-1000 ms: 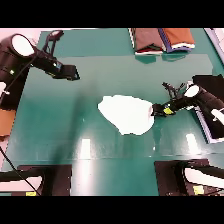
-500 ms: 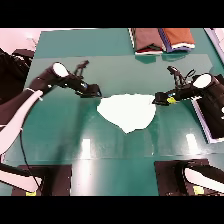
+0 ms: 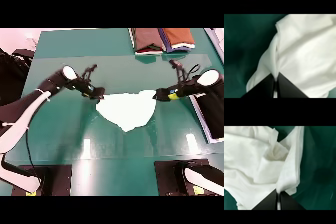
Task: Fold the shirts.
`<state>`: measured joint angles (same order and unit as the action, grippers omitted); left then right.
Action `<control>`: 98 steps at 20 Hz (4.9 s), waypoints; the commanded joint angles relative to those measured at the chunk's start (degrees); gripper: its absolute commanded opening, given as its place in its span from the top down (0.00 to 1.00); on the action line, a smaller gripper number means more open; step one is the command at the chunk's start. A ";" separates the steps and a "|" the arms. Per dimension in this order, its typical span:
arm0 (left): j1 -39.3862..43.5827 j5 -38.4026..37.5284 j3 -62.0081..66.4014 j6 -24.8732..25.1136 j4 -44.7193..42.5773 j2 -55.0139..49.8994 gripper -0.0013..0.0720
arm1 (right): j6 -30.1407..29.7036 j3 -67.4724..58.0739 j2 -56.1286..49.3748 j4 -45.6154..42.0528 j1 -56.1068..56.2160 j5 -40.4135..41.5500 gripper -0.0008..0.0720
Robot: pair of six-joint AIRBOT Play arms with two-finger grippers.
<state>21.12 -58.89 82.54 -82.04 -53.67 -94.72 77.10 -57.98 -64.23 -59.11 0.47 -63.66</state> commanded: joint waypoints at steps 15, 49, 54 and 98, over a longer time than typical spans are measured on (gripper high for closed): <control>-5.99 -6.12 22.60 2.19 -7.02 38.36 0.95 | 4.48 -35.60 16.92 -1.07 -11.43 -14.97 0.96; -18.84 4.66 -7.91 4.20 -1.25 1.18 0.30 | 7.96 -15.85 -7.34 -9.94 -3.10 -8.31 0.96; -17.77 8.96 -7.91 4.09 -0.94 -0.20 0.31 | 7.96 -15.87 -7.32 -9.90 -3.10 -8.35 0.96; -20.83 -8.41 16.35 4.52 -10.49 -2.38 0.94 | 12.68 -53.40 -35.08 -21.42 -2.82 -27.34 0.95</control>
<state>0.25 -69.08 99.31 -77.76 -64.36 -92.92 89.47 -111.31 -92.99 -81.01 -2.57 -95.66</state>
